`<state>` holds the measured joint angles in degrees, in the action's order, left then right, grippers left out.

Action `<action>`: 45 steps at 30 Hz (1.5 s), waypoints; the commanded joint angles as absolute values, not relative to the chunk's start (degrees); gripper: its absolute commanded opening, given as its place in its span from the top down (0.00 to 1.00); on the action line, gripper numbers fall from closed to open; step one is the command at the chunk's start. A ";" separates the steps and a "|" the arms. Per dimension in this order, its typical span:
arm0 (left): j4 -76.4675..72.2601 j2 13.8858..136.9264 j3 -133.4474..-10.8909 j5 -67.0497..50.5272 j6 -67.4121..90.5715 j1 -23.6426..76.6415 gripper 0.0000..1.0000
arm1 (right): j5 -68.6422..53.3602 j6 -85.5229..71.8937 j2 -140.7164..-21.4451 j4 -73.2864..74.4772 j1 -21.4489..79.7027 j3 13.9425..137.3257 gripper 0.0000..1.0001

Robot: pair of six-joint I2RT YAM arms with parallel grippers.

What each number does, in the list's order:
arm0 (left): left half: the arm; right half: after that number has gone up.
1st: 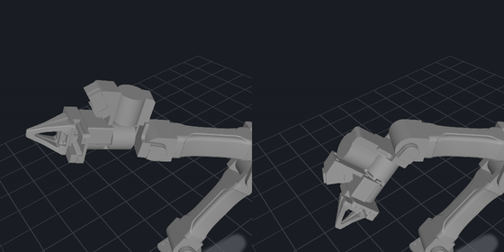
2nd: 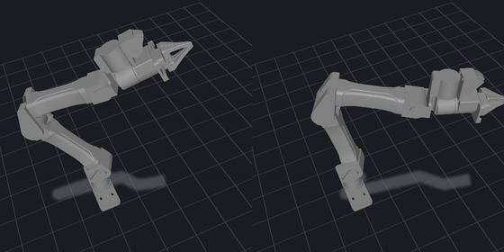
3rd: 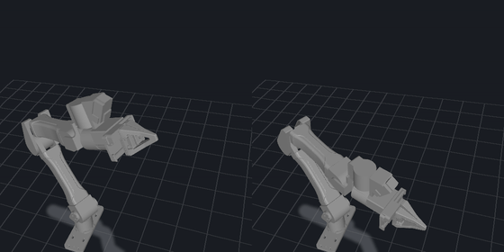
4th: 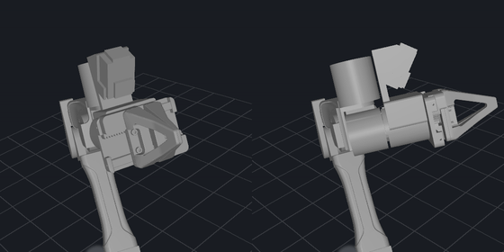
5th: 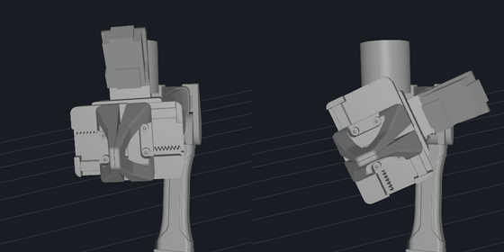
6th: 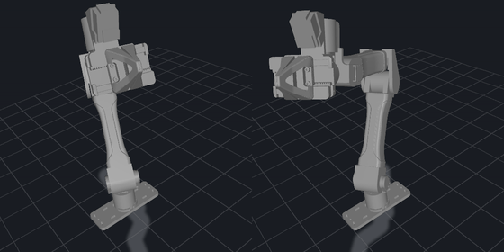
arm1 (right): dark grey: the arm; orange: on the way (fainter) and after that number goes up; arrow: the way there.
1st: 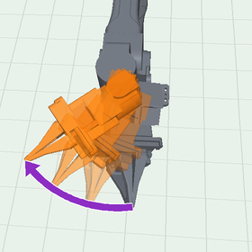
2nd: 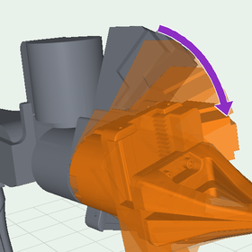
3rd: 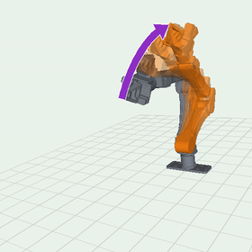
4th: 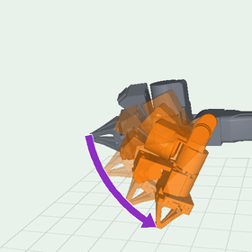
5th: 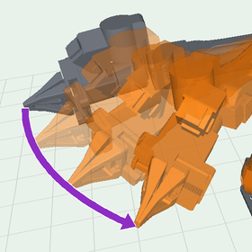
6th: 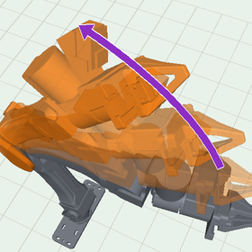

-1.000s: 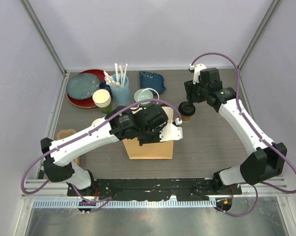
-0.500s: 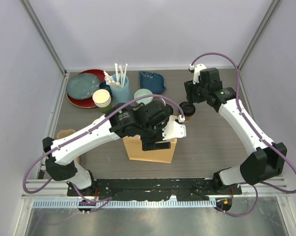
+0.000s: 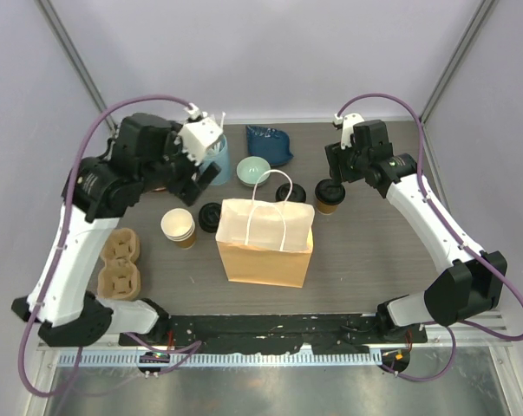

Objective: Pack the takeout coffee

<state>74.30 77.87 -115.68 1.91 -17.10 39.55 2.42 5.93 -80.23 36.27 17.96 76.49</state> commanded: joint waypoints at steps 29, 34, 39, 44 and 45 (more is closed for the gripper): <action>79.63 77.25 -64.86 -16.69 -82.96 -33.13 0.40 | -1.85 6.33 -83.14 37.44 18.19 77.17 0.35; 81.56 78.49 -63.64 -17.05 -88.93 -33.13 0.39 | -1.14 6.50 -83.58 37.62 18.28 77.43 0.35; 77.70 79.10 -62.31 -15.03 -89.12 -33.13 0.39 | -1.41 6.68 -83.94 37.71 18.28 77.61 0.35; 81.47 83.83 -63.98 -15.12 -89.47 -33.13 0.41 | -1.23 6.86 -83.94 38.06 18.28 77.43 0.35; 82.17 84.20 -63.98 -15.03 -89.39 -33.13 0.42 | -1.23 6.94 -83.85 38.06 18.28 77.43 0.35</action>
